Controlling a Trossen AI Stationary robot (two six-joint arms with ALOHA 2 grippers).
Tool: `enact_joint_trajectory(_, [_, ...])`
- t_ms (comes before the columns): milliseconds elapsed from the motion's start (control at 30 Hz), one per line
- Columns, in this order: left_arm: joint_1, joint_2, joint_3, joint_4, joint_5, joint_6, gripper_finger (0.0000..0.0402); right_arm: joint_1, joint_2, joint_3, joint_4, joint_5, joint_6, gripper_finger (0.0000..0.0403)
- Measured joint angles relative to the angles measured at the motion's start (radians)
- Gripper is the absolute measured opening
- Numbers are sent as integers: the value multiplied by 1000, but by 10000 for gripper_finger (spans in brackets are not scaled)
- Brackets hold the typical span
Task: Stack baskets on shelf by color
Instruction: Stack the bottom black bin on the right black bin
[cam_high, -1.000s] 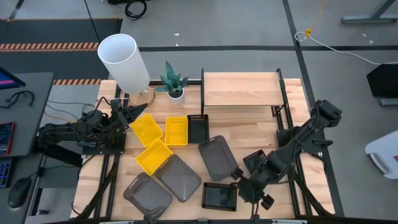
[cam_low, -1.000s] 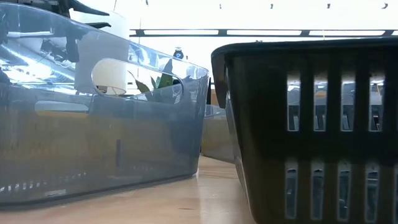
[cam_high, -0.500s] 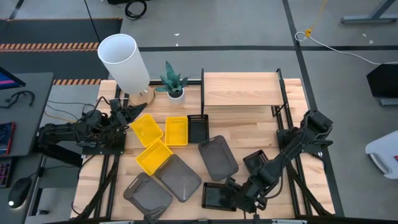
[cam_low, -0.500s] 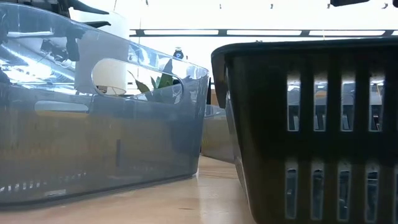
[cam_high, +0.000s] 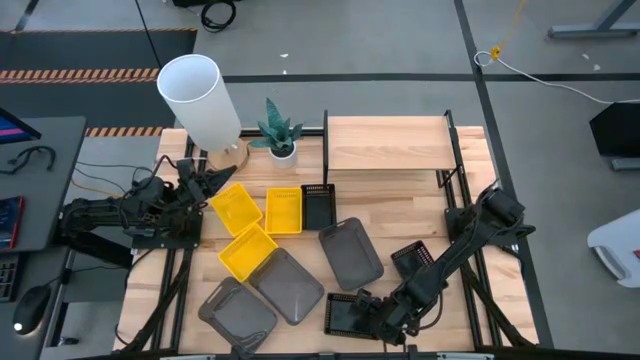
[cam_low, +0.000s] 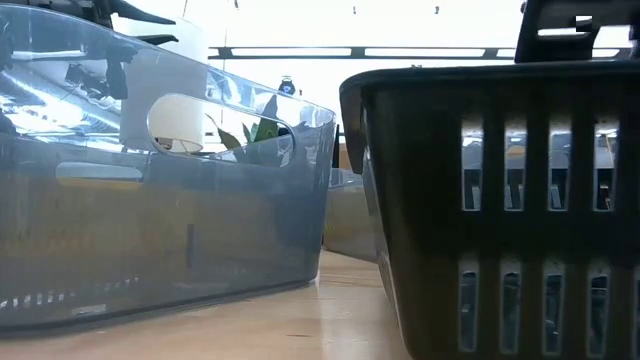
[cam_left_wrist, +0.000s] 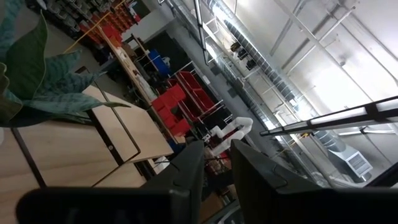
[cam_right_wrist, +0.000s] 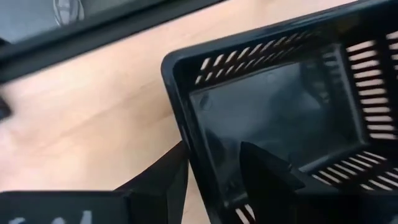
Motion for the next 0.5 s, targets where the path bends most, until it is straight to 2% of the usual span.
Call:
enact_joint_trajectory(133, [0, 0, 0, 0, 0, 0, 83, 0, 17, -5, 5, 0, -27, 124])
enact_joint_trajectory(267, [0, 0, 0, 0, 0, -1, 84, 0, 16, -10, 10, -6, -41, 82])
enact_joint_trajectory(433, [0, 0, 0, -1, 0, 1, 80, 0, 5, -10, 2, -78, -44, 13])
enact_joint_trajectory(500, [0, 0, 0, -2, 0, 2, 80, 3, -17, -10, -24, -103, -44, 9])
